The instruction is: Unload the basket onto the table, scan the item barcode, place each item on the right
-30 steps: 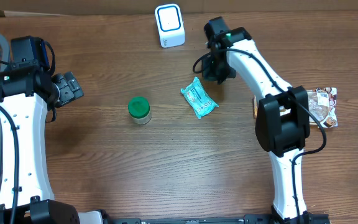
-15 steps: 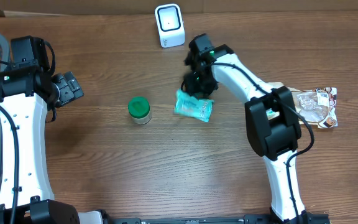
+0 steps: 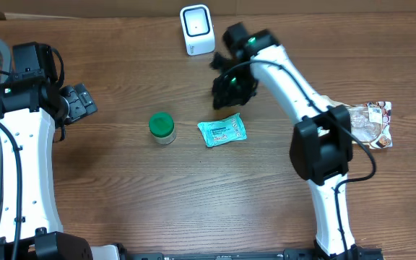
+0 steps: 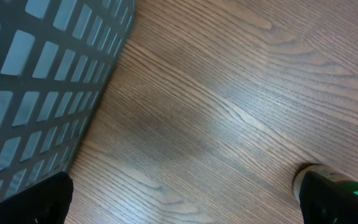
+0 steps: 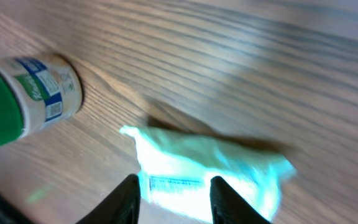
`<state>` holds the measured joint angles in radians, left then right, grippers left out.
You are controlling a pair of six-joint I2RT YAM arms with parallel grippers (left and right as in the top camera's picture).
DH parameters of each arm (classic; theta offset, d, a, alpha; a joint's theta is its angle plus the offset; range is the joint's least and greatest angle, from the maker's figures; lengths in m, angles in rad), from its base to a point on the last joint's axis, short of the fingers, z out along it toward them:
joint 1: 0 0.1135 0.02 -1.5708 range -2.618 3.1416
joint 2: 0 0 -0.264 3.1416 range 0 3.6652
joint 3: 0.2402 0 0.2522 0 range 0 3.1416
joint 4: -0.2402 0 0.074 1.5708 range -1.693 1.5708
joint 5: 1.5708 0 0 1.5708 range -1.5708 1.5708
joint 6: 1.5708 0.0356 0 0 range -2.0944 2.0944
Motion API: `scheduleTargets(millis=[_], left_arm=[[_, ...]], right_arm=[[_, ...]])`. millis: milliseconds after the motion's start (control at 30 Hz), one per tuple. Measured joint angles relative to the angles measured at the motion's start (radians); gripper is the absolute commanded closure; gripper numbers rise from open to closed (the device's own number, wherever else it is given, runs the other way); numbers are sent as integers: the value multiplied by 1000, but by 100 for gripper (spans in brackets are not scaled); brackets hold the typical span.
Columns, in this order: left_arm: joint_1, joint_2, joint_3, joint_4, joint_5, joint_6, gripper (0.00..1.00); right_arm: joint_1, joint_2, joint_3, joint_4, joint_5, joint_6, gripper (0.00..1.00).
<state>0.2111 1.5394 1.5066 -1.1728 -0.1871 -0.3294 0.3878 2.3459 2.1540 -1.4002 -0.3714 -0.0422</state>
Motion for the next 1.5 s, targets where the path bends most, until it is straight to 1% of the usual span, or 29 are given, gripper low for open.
scheduleTargets(millis=[33,100,233,300,367,433,600,633,767,800,833,867,900,1000,1233,1333,1467,1500], left_arm=[[0,0,0,-1,0,0,0],[0,0,0,-1,0,0,0],[0,0,0,-1,0,0,0],[0,0,0,-1,0,0,0],[0,0,0,-1,0,0,0],[0,0,0,0,0,0,0],[0,0,0,-1,0,0,0],[0,0,0,-1,0,0,1],[0,0,0,-1,0,0,0],[0,0,0,-1,0,0,0],[0,0,0,-1,0,0,1],[0,0,0,-1,0,0,0],[0,0,0,0,0,0,1],[0,0,0,-1,0,0,0],[0,0,0,0,0,0,0],[0,0,0,-1,0,0,0],[0,0,0,-1,0,0,0],[0,0,0,0,0,0,0]], right_arm=[[-23,-2,8,-31,-2,4,46],[-76,-3,-4,-57,-4,8,41],[-144,-4,-108,-27,-12,-4,41],[-158,-4,-190,26,-43,-25,41],[-156,-3,-285,80,-70,-40,41],[-149,-8,-342,109,-111,-45,41],[-127,-42,-417,196,-183,-56,41],[-123,-45,-425,206,-192,-55,43],[-94,-66,-482,301,-226,-16,58],[-90,-69,-492,322,-230,-11,70],[-77,-79,-518,367,-238,22,89],[-65,-88,-553,437,-243,70,96],[-55,-93,-579,477,-249,103,96],[-58,-95,-597,491,-288,144,96],[-85,-100,-596,449,-301,154,96],[-99,-154,-596,400,-203,166,96],[-101,-340,-559,243,84,249,96],[-97,-379,-526,177,171,281,96]])
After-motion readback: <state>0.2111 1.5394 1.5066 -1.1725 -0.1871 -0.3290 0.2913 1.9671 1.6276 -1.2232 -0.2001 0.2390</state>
